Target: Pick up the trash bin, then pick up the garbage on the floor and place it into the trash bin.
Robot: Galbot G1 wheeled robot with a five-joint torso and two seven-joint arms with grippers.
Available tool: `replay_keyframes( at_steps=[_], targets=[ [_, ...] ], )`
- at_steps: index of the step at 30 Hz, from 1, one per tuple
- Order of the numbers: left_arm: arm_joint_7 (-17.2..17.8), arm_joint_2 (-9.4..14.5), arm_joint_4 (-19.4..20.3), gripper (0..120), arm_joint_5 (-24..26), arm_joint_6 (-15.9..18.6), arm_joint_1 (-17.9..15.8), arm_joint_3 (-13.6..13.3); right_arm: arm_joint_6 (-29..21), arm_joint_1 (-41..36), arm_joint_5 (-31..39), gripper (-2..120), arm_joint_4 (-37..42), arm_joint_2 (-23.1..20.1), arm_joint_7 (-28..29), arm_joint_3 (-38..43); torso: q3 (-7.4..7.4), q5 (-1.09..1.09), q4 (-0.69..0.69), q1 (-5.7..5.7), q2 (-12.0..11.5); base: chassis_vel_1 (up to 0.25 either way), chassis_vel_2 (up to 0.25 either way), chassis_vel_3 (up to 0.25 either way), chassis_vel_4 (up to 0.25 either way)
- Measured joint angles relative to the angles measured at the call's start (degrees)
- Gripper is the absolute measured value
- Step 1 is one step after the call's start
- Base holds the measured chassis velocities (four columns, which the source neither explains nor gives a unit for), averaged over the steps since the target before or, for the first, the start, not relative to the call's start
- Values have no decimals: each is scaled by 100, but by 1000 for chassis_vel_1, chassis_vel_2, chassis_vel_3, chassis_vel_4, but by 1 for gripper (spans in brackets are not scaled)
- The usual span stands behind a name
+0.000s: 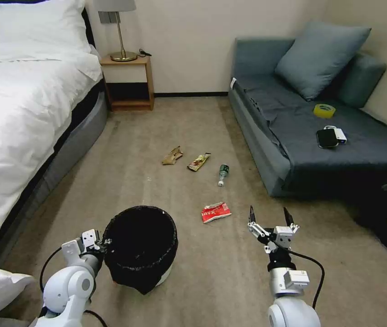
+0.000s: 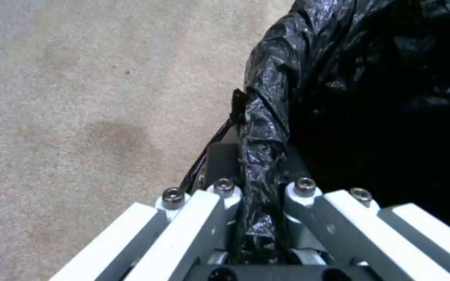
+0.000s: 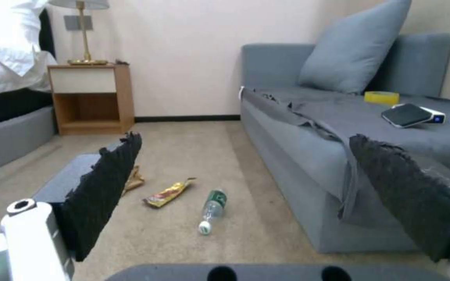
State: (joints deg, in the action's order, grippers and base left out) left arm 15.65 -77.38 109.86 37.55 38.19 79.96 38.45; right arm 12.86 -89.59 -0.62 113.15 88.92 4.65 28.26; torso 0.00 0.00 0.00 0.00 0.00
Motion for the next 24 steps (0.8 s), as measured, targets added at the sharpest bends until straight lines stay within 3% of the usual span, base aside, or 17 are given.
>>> replay_keyframes(
  at_steps=[6, 11, 14, 19, 24],
  targets=[
    [-130, -84, 75, 4, -142, -173, 89, 28, 12, 16, 28, 100, 16, -35, 6, -5, 0, -2, 0, 0, 0, 0, 0, 0, 0],
    [-609, -141, 211, 4, -347, -424, 212, 84, 18, 57, 29, 100, 16, -54, 7, -26, 0, 0, 0, 0, 0, 0, 0, 0, 0],
    [-1058, -177, 345, 4, -526, -772, 315, 141, 18, 85, 29, 100, 14, -90, 8, -41, 0, 0, 0, 0, 0, 0, 0, 0, 0],
    [-1303, -220, 444, 4, -623, -1161, 401, 212, 18, 91, 29, 100, 14, -126, 5, -54, 0, 0, 0, 0, 0, 0, 0, 0, 0],
    [-1619, -285, 559, 4, -906, -1580, 526, 470, 26, 98, -4, 100, 46, -169, -2, -60, 0, 0, 0, 0, 0, 0, 0, 0, 0]
  ],
)
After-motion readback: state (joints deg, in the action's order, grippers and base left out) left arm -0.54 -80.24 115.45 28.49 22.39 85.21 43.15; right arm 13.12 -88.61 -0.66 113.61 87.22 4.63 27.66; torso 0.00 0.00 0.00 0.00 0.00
